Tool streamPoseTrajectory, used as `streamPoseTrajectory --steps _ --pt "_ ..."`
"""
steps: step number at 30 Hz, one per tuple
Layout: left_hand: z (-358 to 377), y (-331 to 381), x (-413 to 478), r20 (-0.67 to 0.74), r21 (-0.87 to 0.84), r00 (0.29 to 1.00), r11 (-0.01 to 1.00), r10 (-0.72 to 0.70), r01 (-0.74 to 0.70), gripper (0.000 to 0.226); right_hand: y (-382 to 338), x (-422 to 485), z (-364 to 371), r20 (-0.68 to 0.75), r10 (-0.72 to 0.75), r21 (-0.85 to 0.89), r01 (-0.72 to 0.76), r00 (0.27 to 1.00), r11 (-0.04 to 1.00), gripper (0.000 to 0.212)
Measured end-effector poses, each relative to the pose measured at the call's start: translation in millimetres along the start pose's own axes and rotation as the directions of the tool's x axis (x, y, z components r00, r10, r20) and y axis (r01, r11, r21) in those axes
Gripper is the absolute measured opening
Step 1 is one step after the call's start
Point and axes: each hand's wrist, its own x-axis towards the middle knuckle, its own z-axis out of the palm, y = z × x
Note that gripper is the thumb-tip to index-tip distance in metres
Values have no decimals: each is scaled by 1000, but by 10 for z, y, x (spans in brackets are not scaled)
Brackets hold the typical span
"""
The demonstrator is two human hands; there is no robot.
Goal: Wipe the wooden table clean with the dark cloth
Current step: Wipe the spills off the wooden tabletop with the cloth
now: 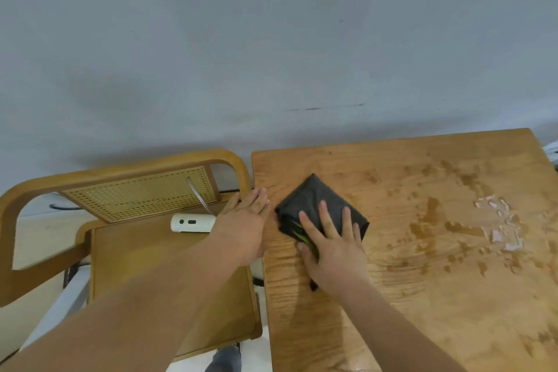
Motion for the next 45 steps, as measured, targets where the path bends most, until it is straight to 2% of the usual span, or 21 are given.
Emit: streamPoseTrajectory --steps 5,8,11,15,18,24,31,34,38,42,45 --pt "62 66 -7 -27 -8 999 1000 -27 27 113 118 980 -553 23 54 20 -54 998 998 65" --pt "43 113 29 -36 9 998 999 -49 50 114 91 1239 -639 13 65 34 -65 998 997 64" --pt "93 131 -11 -37 -17 998 998 -58 57 114 19 1076 -532 -28 41 19 -41 999 999 63" --pt "107 114 -24 -69 -58 996 997 -48 44 112 -88 448 -160 -65 -73 -1 74 995 997 60" --pt "103 83 -9 -84 -70 996 997 -36 30 109 -128 97 72 -47 -117 -7 117 992 993 60" --pt "93 44 25 -99 -88 995 996 -30 22 111 127 453 -151 -21 -201 -95 199 979 976 67" --pt "92 106 4 -67 -30 996 998 -56 54 114 -37 1239 -546 -20 5 30 -4 1000 1000 61" --pt "93 122 -16 -61 -21 996 998 -59 58 115 -82 995 -392 -65 -18 33 20 998 999 58" --pt "86 105 -13 -60 -55 997 997 -54 50 116 -26 242 72 -122 -64 3 65 990 998 59" --pt "97 78 9 -49 -50 998 998 -41 39 118 35 -335 376 -81 -95 -16 94 992 995 61" --pt "97 74 33 -41 -68 998 997 -42 39 119 154 -255 263 -33 -137 -41 135 990 990 61"
